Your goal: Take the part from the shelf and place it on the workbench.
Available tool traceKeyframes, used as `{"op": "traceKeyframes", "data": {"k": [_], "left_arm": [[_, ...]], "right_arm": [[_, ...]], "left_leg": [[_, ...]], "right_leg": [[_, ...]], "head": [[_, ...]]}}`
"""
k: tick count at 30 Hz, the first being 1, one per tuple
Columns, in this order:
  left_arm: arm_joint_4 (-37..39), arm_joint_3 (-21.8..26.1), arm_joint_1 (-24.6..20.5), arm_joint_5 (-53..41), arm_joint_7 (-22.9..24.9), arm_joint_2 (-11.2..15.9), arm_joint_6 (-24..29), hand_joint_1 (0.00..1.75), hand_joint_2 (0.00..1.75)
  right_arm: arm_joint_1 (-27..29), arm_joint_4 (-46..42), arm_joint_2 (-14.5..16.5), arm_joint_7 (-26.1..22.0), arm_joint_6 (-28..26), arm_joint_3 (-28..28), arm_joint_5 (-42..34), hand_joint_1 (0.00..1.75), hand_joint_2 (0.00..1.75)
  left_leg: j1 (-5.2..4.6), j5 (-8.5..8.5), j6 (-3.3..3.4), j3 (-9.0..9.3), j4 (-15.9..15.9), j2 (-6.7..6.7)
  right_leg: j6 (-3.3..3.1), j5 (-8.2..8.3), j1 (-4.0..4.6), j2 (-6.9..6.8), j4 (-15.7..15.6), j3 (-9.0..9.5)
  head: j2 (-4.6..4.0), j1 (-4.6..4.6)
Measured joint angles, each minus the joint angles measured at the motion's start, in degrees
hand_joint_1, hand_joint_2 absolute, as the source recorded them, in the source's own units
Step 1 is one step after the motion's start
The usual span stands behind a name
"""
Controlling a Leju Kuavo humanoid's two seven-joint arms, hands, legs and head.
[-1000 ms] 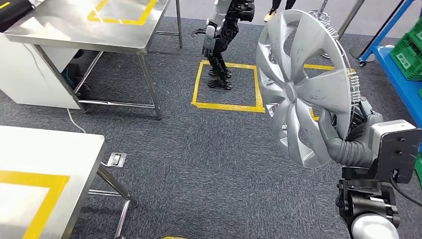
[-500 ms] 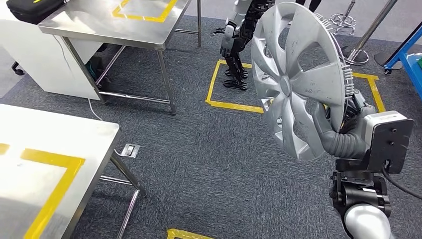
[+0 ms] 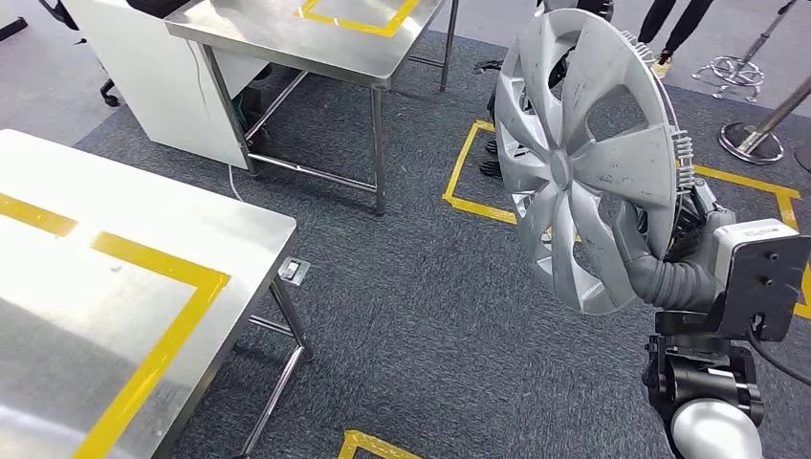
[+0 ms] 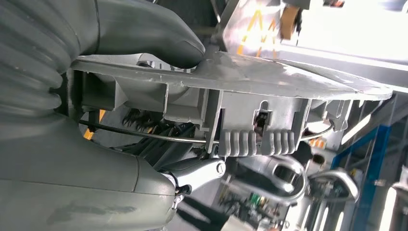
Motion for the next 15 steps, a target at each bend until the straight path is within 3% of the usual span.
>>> {"op": "traceKeyframes", "data": {"k": [2, 3, 5, 6, 8, 10, 12, 13, 15], "left_arm": [[-0.01, -0.38, -0.09, -0.29, 0.21, -0.07, 0.03, 0.0, 0.0], [-0.02, -0.62, -0.09, -0.38, 0.33, -0.12, 0.04, 0.0, 0.0], [-0.01, -1.08, 0.02, -0.48, 0.58, -0.12, 0.1, 0.0, 0.0], [-0.01, -1.23, 0.07, -0.52, 0.66, -0.09, 0.18, 0.0, 0.0], [0.01, -1.44, 0.02, -0.67, 1.02, 0.01, 0.37, 0.0, 0.0], [0.01, -1.7, -0.06, -0.87, 1.52, 0.09, 0.49, 0.0, 0.0], [0.01, -2.08, -0.05, -0.96, 1.88, 0.17, 0.51, 0.0, 0.0], [0.01, -2.24, -0.01, -0.97, 2.07, 0.23, 0.51, 0.0, 0.0], [0.02, -2.49, 0.0, -1.02, 2.4, 0.43, 0.51, 0.0, 0.0]], "right_arm": [[-0.43, 0.07, 0.07, -0.01, 0.02, 0.1, -0.05, 1.75, 1.75], [-0.67, 0.12, 0.1, -0.01, 0.02, 0.15, -0.08, 1.75, 1.75], [-0.99, 0.23, 0.15, -0.02, 0.04, 0.24, -0.13, 1.75, 1.75], [-1.06, 0.31, 0.23, -0.02, 0.06, 0.29, -0.19, 1.75, 1.75], [-1.23, 0.46, 0.44, -0.1, 0.11, 0.38, -0.32, 1.75, 1.75], [-1.34, 0.7, 0.62, -0.22, 0.14, 0.46, -0.39, 1.75, 1.75], [-1.32, 1.01, 0.73, -0.25, 0.19, 0.61, -0.45, 1.75, 1.75], [-1.31, 1.16, 0.79, -0.25, 0.22, 0.73, -0.5, 1.75, 1.75], [-1.31, 1.4, 0.93, -0.25, 0.29, 0.93, -0.56, 1.75, 1.75]], "left_leg": [[0.16, 0.38, -0.4, -0.36, -0.04, -0.9], [0.37, 0.62, -0.73, -0.62, -0.11, -1.28], [0.6, 1.1, -1.53, -0.93, -0.41, -2.02], [0.5, 1.02, -1.78, -1.22, -0.29, -1.71], [0.17, -0.99, -2.06, -2.88, 2.77, 0.42], [0.18, -4.55, -2.26, -6.0, 9.67, 2.76], [0.33, -5.93, -2.56, -7.91, 14.23, 3.47], [0.42, -5.24, -2.69, -7.41, 13.63, 3.71], [0.58, -2.53, -2.87, -3.55, 7.0, 4.86]], "right_leg": [[-1.03, 1.65, 0.3, 1.71, -6.18, 3.22], [-1.36, 1.61, 0.47, 2.18, -7.34, 3.85], [-1.69, 1.99, 0.66, 1.59, -8.2, 4.28], [-1.77, 2.38, 0.57, 1.04, -8.9, 4.54], [-2.01, 3.19, 0.28, -0.14, -10.32, 5.05], [-2.2, 3.43, 0.3, -1.22, -10.51, 4.97], [-2.12, 3.38, 0.3, -2.29, -10.22, 4.63], [-2.01, 3.31, 0.27, -2.77, -10.02, 4.49], [-1.51, 2.97, 0.15, -3.69, -9.31, 4.25]], "head": [[0.0, 0.03], [0.0, 0.06], [0.0, 0.31], [0.0, 0.31], [0.0, -0.23], [0.0, -0.95], [0.0, -1.38], [0.0, -1.59], [0.0, -2.06]]}}
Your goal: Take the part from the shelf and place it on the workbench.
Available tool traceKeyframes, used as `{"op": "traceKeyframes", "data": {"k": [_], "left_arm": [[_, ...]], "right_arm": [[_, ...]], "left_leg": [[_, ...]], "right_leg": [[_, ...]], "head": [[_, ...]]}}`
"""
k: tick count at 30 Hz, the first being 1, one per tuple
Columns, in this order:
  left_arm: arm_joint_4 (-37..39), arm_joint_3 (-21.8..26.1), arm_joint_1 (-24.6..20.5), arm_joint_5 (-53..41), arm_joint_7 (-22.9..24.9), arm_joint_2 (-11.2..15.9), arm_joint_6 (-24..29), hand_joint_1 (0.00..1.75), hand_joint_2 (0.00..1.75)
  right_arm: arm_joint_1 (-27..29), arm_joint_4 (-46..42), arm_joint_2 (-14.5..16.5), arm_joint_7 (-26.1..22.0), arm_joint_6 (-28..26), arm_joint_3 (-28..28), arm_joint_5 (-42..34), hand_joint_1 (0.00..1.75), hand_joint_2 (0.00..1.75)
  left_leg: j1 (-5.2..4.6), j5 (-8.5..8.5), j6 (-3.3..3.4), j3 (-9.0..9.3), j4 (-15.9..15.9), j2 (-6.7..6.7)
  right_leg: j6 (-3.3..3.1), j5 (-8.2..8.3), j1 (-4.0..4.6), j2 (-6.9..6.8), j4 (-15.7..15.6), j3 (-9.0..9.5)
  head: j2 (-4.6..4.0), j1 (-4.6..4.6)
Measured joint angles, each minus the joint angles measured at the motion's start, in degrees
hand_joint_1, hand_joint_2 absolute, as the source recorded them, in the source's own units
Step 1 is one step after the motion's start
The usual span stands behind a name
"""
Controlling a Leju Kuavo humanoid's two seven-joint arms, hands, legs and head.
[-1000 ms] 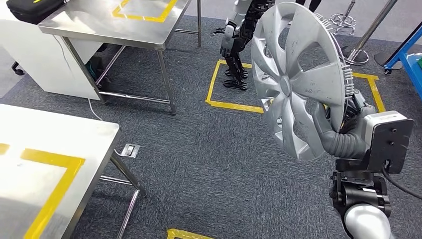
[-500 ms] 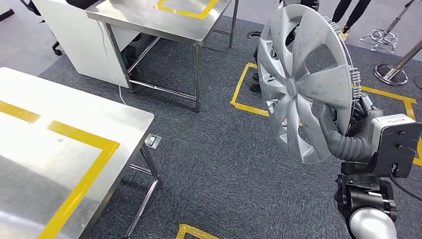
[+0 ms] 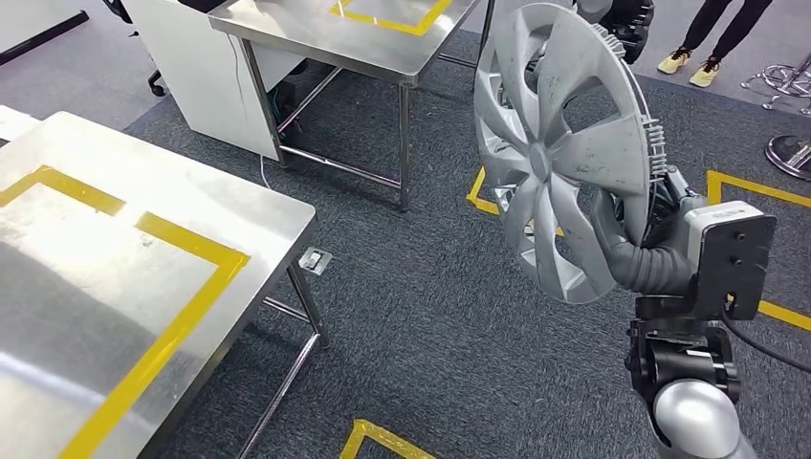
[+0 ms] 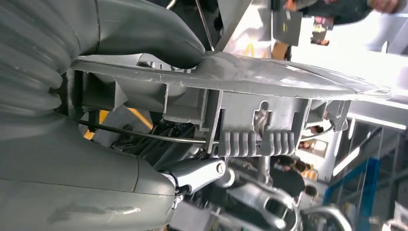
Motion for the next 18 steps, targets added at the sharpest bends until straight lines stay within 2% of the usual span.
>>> {"op": "traceKeyframes", "data": {"k": [2, 3, 5, 7, 9, 11, 12, 13, 14, 16, 17, 18], "left_arm": [[-0.02, -0.19, -0.13, -0.07, 0.19, 0.04, -0.04, 0.0, 0.0], [-0.02, -0.27, -0.16, -0.09, 0.28, 0.03, -0.08, 0.0, 0.0], [-0.02, -0.34, -0.13, -0.1, 0.49, 0.01, -0.15, 0.0, 0.0], [0.0, -0.39, -0.08, -0.1, 0.74, 0.04, -0.18, 0.0, 0.0], [0.01, -0.43, -0.13, -0.09, 1.04, 0.04, -0.32, 0.0, 0.0], [0.01, -0.52, -0.16, -0.08, 1.17, 0.02, -0.47, 0.0, 0.0], [0.01, -0.58, -0.14, -0.08, 1.18, 0.02, -0.5, 0.0, 0.0], [0.01, -0.65, -0.11, -0.08, 1.18, 0.03, -0.5, 0.0, 0.0], [0.01, -0.71, -0.09, -0.08, 1.19, 0.04, -0.5, 0.0, 0.0], [0.0, -0.81, -0.11, -0.08, 1.18, -0.01, -0.5, 0.0, 0.0], [-0.01, -0.86, -0.16, -0.08, 1.18, -0.06, -0.51, 0.0, 0.0], [-0.01, -0.91, -0.19, -0.08, 1.21, -0.1, -0.53, 0.0, 0.0]], "right_arm": [[-0.07, 0.13, 0.12, -0.01, 0.01, 0.05, -0.01, 1.75, 1.75], [-0.12, 0.19, 0.2, -0.02, 0.02, 0.07, -0.01, 1.75, 1.75], [-0.18, 0.28, 0.29, -0.07, 0.05, 0.13, -0.02, 1.75, 1.75], [-0.2, 0.36, 0.35, -0.1, 0.08, 0.18, -0.03, 1.75, 1.75], [-0.26, 0.42, 0.35, -0.15, 0.09, 0.18, -0.03, 1.75, 1.75], [-0.27, 0.5, 0.38, -0.2, 0.09, 0.22, -0.03, 1.75, 1.75], [-0.24, 0.56, 0.4, -0.2, 0.09, 0.27, -0.04, 1.75, 1.75], [-0.21, 0.62, 0.41, -0.2, 0.09, 0.32, -0.04, 1.75, 1.75], [-0.21, 0.66, 0.41, -0.19, 0.09, 0.34, -0.05, 1.75, 1.75], [-0.35, 0.68, 0.43, -0.19, 0.1, 0.36, -0.05, 1.75, 1.75], [-0.47, 0.67, 0.44, -0.2, 0.1, 0.36, -0.05, 1.75, 1.75], [-0.62, 0.67, 0.46, -0.21, 0.12, 0.37, -0.06, 1.75, 1.75]], "left_leg": [[-0.13, 1.24, 0.32, 3.53, -5.68, 1.16], [-0.24, 1.15, 0.62, 4.16, -6.69, 1.33], [-0.32, 1.33, 1.31, 4.06, -6.56, 0.5], [-0.18, 1.6, 1.86, 3.89, -6.6, -0.34], [-0.09, 1.85, 2.33, 3.75, -6.66, -1.28], [-0.24, 2.0, 2.6, 3.55, -6.65, -2.3], [-0.34, 2.05, 2.67, 3.5, -6.65, -2.84], [-0.45, 2.1, 2.73, 3.49, -6.65, -3.41], [-0.55, 2.16, 2.75, 3.5, -6.65, -4.01], [-0.62, 2.36, 2.71, 3.47, -6.69, -5.1], [-0.54, 2.53, 2.55, 3.32, -6.73, -5.59], [-0.36, 2.73, 2.3, 3.07, -6.76, -5.95]], "right_leg": [[0.78, -0.54, 0.16, -0.68, 0.97, -0.33], [1.12, -0.73, 0.26, -0.99, 1.35, -0.46], [1.64, -0.8, 0.26, -1.53, 1.66, -0.57], [2.24, -1.67, -0.03, -0.96, 2.73, -1.25], [2.79, -4.61, -0.28, 0.88, 7.79, -3.66], [2.92, -7.8, -0.33, 2.03, 15.56, -7.12], [2.83, -8.29, -0.32, 2.19, 17.95, -8.25], [2.61, -7.74, -0.28, 2.3, 18.28, -8.46], [2.2, -6.08, -0.19, 2.55, 16.07, -7.5], [0.97, -2.39, 0.06, 4.12, 8.33, -3.95], [0.38, -1.29, 0.24, 5.02, 4.95, -2.32], [-0.06, -0.96, 0.42, 5.66, 3.01, -1.33]], "head": [[0.0, -0.34], [0.0, -0.3], [0.0, -0.09], [0.0, 0.13], [0.0, 0.72], [0.0, 1.38], [0.0, 1.58], [0.0, 1.76], [0.0, 1.93], [0.0, 2.1], [0.0, 2.07], [0.0, 2.1]]}}
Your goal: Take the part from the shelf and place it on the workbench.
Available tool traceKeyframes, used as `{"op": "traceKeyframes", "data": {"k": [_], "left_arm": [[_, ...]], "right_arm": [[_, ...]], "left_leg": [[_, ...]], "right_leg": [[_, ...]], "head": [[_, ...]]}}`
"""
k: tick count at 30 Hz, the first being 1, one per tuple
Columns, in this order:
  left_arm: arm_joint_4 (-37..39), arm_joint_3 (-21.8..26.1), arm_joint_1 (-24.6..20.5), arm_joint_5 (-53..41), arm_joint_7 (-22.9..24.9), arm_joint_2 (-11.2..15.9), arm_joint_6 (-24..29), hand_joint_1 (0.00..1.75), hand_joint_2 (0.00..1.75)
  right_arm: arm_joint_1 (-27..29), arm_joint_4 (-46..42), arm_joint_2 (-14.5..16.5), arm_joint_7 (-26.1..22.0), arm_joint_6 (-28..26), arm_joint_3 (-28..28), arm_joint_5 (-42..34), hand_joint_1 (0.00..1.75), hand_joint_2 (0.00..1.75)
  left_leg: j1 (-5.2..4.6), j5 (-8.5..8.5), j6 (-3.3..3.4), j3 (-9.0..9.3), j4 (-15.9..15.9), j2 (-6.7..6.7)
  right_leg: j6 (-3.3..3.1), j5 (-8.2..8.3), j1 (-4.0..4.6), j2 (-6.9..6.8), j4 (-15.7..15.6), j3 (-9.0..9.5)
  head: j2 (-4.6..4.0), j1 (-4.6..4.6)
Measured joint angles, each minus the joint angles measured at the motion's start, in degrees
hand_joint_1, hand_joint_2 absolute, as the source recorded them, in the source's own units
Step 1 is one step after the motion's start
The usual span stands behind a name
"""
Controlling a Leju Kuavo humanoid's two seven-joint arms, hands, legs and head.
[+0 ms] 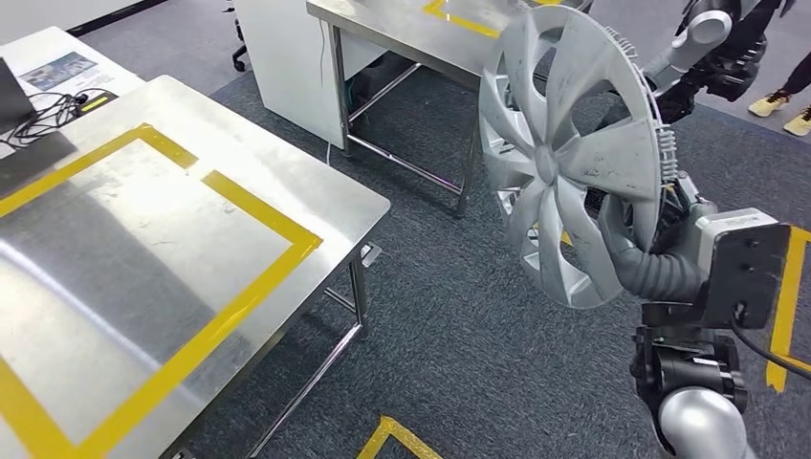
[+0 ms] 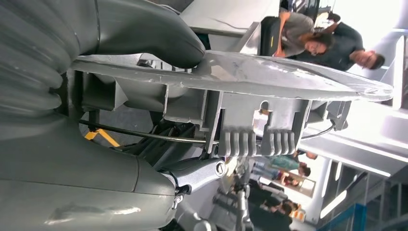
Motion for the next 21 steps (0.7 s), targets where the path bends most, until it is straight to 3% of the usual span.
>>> {"op": "traceKeyframes", "data": {"k": [1, 3, 5, 7, 8, 10, 11, 13, 15, 19, 21], "left_arm": [[-0.01, -0.08, 0.01, 0.0, 0.07, -0.05, -0.02, 0.0, 0.0], [0.0, -0.31, 0.13, 0.0, 0.36, 0.0, -0.05, 0.0, 0.0], [0.01, -0.48, 0.2, 0.01, 0.67, 0.13, -0.04, 0.0, 0.0], [0.02, -0.57, 0.13, 0.02, 0.86, 0.25, -0.04, 0.0, 0.0], [0.02, -0.61, 0.1, 0.04, 0.91, 0.28, -0.03, 0.0, 0.0], [0.02, -0.67, 0.12, 0.09, 0.91, 0.38, -0.01, 0.0, 0.0], [0.02, -0.69, 0.16, 0.11, 0.9, 0.44, 0.01, 0.0, 0.0], [0.03, -0.7, 0.14, 0.13, 0.88, 0.6, 0.02, 0.0, 0.0], [0.02, -0.72, 0.02, 0.13, 0.81, 0.62, -0.03, 0.0, 0.0], [0.01, -0.78, 0.04, 0.16, 0.73, 0.6, -0.12, 0.0, 0.0], [0.02, -0.79, 0.11, 0.17, 0.59, 0.62, -0.18, 0.0, 0.0]], "right_arm": [[-0.11, 0.0, 0.02, -0.01, 0.01, 0.01, -0.01, 1.75, 1.75], [-0.26, 0.01, 0.09, -0.02, 0.03, 0.03, -0.01, 1.75, 1.75], [-0.32, 0.06, 0.26, -0.03, 0.05, 0.13, -0.01, 1.75, 1.75], [-0.43, 0.13, 0.38, -0.09, 0.07, 0.22, -0.01, 1.75, 1.75], [-0.45, 0.16, 0.39, -0.12, 0.07, 0.27, -0.01, 1.75, 1.75], [-0.33, 0.27, 0.4, -0.14, 0.07, 0.42, -0.02, 1.75, 1.75], [-0.26, 0.33, 0.42, -0.14, 0.07, 0.52, -0.03, 1.75, 1.75], [-0.2, 0.38, 0.44, -0.14, 0.07, 0.63, -0.07, 1.75, 1.75], [-0.28, 0.39, 0.44, -0.14, 0.1, 0.62, -0.08, 1.75, 1.75], [-0.46, 0.46, 0.52, -0.16, 0.32, 0.65, -0.09, 1.75, 1.75], [-0.55, 0.54, 0.55, -0.16, 0.51, 0.66, -0.13, 1.75, 1.75]], "left_leg": [[0.23, 0.25, -0.34, -0.28, -0.07, -0.38], [0.46, 0.61, -1.01, -0.69, -0.21, -0.83], [0.17, -0.44, -1.49, -1.59, 1.15, 0.81], [0.0, -3.56, -1.82, -4.15, 6.46, 3.36], [0.09, -5.18, -2.01, -5.75, 10.01, 4.01], [0.31, -6.16, -2.4, -7.32, 13.82, 4.62], [0.45, -5.28, -2.59, -6.52, 12.7, 4.92], [0.6, -2.71, -2.84, -2.4, 5.83, 6.17], [0.48, -1.63, -2.42, 0.8, 0.74, 6.88], [0.27, -1.37, -1.18, 1.04, 0.24, 5.83], [0.44, -1.06, -0.56, 0.88, 0.17, 4.99]], "right_leg": [[-0.25, -0.16, 0.16, 0.2, -0.77, 0.43], [-0.41, 0.33, 0.27, -0.64, -1.83, 0.91], [-0.49, 1.08, -0.02, -1.75, -3.38, 1.62], [-0.61, 1.47, -0.14, -2.81, -4.12, 1.89], [-0.7, 1.49, -0.14, -3.33, -4.07, 1.75], [-0.62, 1.46, -0.2, -4.37, -3.85, 1.43], [-0.48, 1.4, -0.27, -4.86, -3.64, 1.28], [0.15, 1.03, -0.48, -5.77, -2.8, 0.96], [1.03, 0.47, -0.43, -6.42, -1.66, 0.55], [2.01, 0.39, -0.41, -7.14, -1.12, 0.21], [2.61, -0.91, -0.68, -6.2, 0.58, -0.72]], "head": [[0.0, 0.03], [0.0, 0.31], [0.0, 0.03], [0.0, -0.67], [0.0, -0.99], [0.0, -1.43], [0.0, -1.65], [0.0, -2.08], [0.0, -2.31], [0.0, -1.99], [0.0, -1.68]]}}
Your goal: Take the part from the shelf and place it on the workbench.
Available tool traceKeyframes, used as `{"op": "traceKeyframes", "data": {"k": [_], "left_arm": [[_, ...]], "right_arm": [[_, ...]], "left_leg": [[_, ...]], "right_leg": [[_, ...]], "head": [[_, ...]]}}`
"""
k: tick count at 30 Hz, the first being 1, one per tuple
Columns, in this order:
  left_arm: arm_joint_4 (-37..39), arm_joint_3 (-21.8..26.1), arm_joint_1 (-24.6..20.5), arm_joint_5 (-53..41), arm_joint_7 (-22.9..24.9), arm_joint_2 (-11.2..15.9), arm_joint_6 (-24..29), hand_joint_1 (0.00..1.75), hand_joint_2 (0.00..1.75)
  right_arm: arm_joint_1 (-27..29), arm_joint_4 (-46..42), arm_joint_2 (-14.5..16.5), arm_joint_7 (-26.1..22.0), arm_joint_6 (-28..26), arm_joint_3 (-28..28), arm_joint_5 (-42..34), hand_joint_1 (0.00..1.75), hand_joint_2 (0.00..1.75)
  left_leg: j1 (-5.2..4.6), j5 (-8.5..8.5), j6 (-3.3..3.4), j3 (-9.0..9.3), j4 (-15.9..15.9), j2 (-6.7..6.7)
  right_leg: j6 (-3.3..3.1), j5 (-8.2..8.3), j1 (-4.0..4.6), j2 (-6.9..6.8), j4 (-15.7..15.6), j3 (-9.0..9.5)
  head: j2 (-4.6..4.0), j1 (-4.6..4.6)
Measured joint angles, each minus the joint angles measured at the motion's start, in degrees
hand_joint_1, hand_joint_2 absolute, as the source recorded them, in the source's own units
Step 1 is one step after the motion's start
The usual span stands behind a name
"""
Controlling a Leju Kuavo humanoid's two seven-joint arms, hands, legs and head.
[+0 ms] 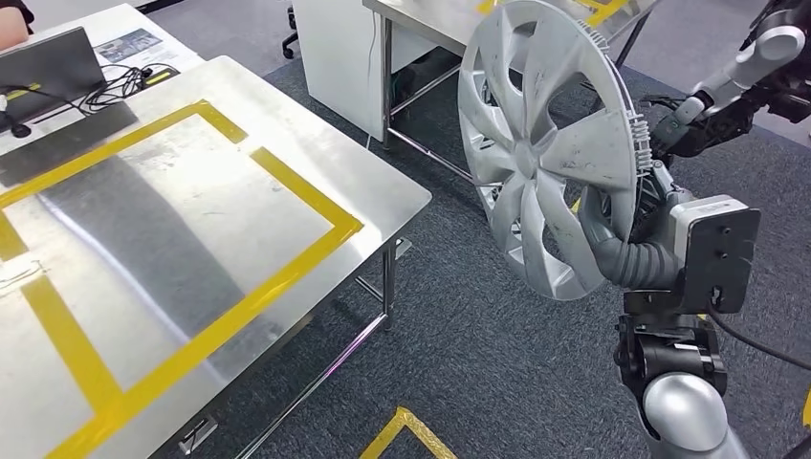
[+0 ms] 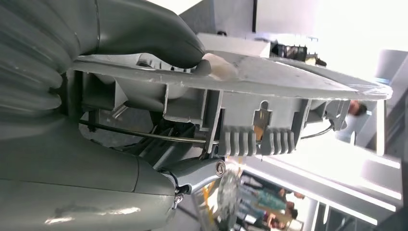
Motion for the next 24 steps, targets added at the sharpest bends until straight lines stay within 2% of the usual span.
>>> {"op": "traceKeyframes", "data": {"k": [1, 3, 4, 5, 6, 7, 9, 11, 13, 14, 16, 18, 19, 20, 21, 22, 23, 24], "left_arm": [[0.0, 0.0, -0.02, 0.0, -0.1, 0.0, -0.05, 0.0, 0.0], [0.0, 0.0, -0.07, 0.0, -0.36, -0.03, -0.19, 0.0, 0.0], [0.0, 0.0, -0.07, 0.0, -0.45, -0.04, -0.24, 0.0, 0.0], [0.01, -0.01, -0.05, 0.0, -0.52, -0.04, -0.26, 0.0, 0.0], [0.01, -0.01, -0.03, -0.01, -0.54, -0.03, -0.28, 0.0, 0.0], [0.02, -0.02, -0.02, -0.01, -0.54, -0.03, -0.28, 0.0, 0.0], [0.01, -0.02, -0.05, -0.01, -0.57, -0.13, -0.31, 0.0, 0.0], [-0.02, -0.02, -0.11, 0.03, -0.61, -0.26, -0.38, 0.0, 0.0], [-0.02, -0.02, -0.03, 0.13, -0.63, -0.32, -0.46, 0.0, 0.0], [-0.02, -0.02, 0.05, 0.19, -0.63, -0.33, -0.47, 0.0, 0.0], [-0.01, -0.01, 0.11, 0.3, -0.66, -0.3, -0.48, 0.0, 0.0], [0.0, 0.0, 0.07, 0.41, -0.68, -0.28, -0.49, 0.0, 0.0], [0.0, 0.0, 0.07, 0.45, -0.68, -0.28, -0.5, 0.0, 0.0], [0.0, -0.01, 0.09, 0.49, -0.68, -0.28, -0.5, 0.0, 0.0], [0.01, -0.01, 0.11, 0.54, -0.67, -0.27, -0.49, 0.0, 0.0], [0.02, -0.02, 0.13, 0.59, -0.68, -0.21, -0.48, 0.0, 0.0], [0.03, -0.02, 0.13, 0.63, -0.69, -0.13, -0.46, 0.0, 0.0], [0.04, -0.01, 0.07, 0.67, -0.71, -0.06, -0.45, 0.0, 0.0]], "right_arm": [[-0.07, 0.04, 0.0, 0.01, 0.1, -0.01, 0.0, 1.75, 1.75], [-0.22, 0.18, 0.01, 0.04, 0.38, 0.05, 0.09, 1.75, 1.75], [-0.27, 0.28, 0.02, 0.09, 0.53, 0.13, 0.16, 1.75, 1.75], [-0.29, 0.42, 0.03, 0.18, 0.67, 0.23, 0.23, 1.75, 1.75], [-0.34, 0.6, 0.05, 0.3, 0.82, 0.36, 0.31, 1.75, 1.75], [-0.47, 0.78, 0.06, 0.42, 0.96, 0.47, 0.38, 1.75, 1.75], [-1.12, 1.15, 0.09, 0.61, 1.29, 0.75, 0.5, 1.75, 1.75], [-2.04, 1.42, 0.18, 0.72, 1.49, 1.07, 0.56, 1.75, 1.75], [-2.6, 1.69, 0.28, 0.8, 1.54, 1.28, 0.58, 1.75, 1.75], [-2.72, 1.84, 0.37, 0.85, 1.54, 1.34, 0.58, 1.75, 1.75], [-2.91, 2.14, 0.53, 0.92, 1.52, 1.43, 0.57, 1.75, 1.75], [-3.07, 2.41, 0.62, 0.98, 1.48, 1.53, 0.56, 1.75, 1.75], [-3.09, 2.56, 0.64, 1.01, 1.45, 1.58, 0.53, 1.75, 1.75], [-3.05, 2.74, 0.67, 1.02, 1.4, 1.66, 0.48, 1.75, 1.75], [-3.01, 2.94, 0.7, 1.04, 1.36, 1.74, 0.42, 1.75, 1.75], [-2.97, 3.14, 0.74, 1.03, 1.32, 1.83, 0.36, 1.75, 1.75], [-2.95, 3.32, 0.79, 1.03, 1.27, 1.89, 0.29, 1.75, 1.75], [-2.96, 3.46, 0.83, 1.01, 1.22, 1.92, 0.25, 1.75, 1.75]], "left_leg": [[0.12, 0.14, 0.25, -0.07, -0.05, -0.44], [0.09, 0.32, 0.56, -0.32, -0.05, -1.31], [0.04, 0.38, 0.64, -0.41, -0.05, -1.76], [-0.02, 0.43, 0.7, -0.46, -0.05, -2.23], [-0.11, 0.5, 0.72, -0.48, -0.05, -2.79], [-0.19, 0.57, 0.72, -0.47, -0.05, -3.35], [-0.27, 0.82, 0.56, -0.55, -0.12, -4.44], [-0.02, 1.29, -0.03, -1.01, -0.27, -5.31], [0.26, 1.9, -0.95, -1.36, -0.7, -6.18], [0.22, 1.97, -1.28, -1.63, -0.77, -6.0], [-0.18, 0.36, -1.61, -2.93, 1.47, -4.02], [-0.36, -3.1, -1.68, -5.89, 8.07, -1.42], [-0.34, -4.41, -1.78, -7.4, 11.52, -0.82], [-0.31, -4.86, -1.88, -8.27, 13.61, -0.49], [-0.28, -4.36, -1.98, -8.12, 13.66, -0.26], [-0.24, -3.01, -2.03, -6.83, 11.51, 0.03], [-0.19, -1.36, -2.02, -4.66, 7.75, 0.57], [-0.29, -0.4, -1.87, -2.53, 4.07, 1.34]], "right_leg": [[0.28, -1.47, -0.12, 0.89, 2.41, -1.14], [0.6, -4.93, -0.22, 2.41, 9.78, -4.39], [0.63, -5.99, -0.21, 2.66, 13.01, -5.83], [0.56, -6.25, -0.2, 2.77, 14.84, -6.64], [0.33, -5.31, -0.18, 2.89, 14.22, -6.33], [-0.01, -3.67, -0.14, 3.15, 11.76, -5.16], [-1.16, -0.37, -0.05, 4.98, 3.74, -1.38], [-2.02, 0.58, 0.22, 6.38, -0.94, 1.06], [-2.42, 0.79, 0.56, 5.84, -1.93, 1.68], [-2.52, 1.15, 0.49, 5.21, -2.58, 1.93], [-2.85, 1.96, 0.29, 3.99, -4.16, 2.57], [-3.09, 2.28, 0.29, 2.93, -4.64, 2.63], [-3.13, 2.3, 0.34, 2.4, -4.54, 2.49], [-3.11, 2.28, 0.37, 1.89, -4.41, 2.36], [-3.06, 2.24, 0.38, 1.41, -4.25, 2.25], [-2.95, 2.15, 0.37, 0.95, -4.02, 2.15], [-2.78, 1.99, 0.36, 0.51, -3.68, 2.07], [-2.51, 1.77, 0.45, 0.14, -3.31, 1.93]], "head": [[0.0, 0.26], [0.0, 0.92], [0.0, 1.15], [0.0, 1.33], [0.0, 1.53], [0.0, 1.71], [0.0, 1.93], [0.0, 1.96], [0.0, 2.07], [0.0, 2.07], [0.0, 1.65], [0.0, 0.88], [0.0, 0.6], [0.0, 0.38], [0.0, 0.17], [0.0, -0.09], [0.0, -0.35], [0.0, -0.62]]}}
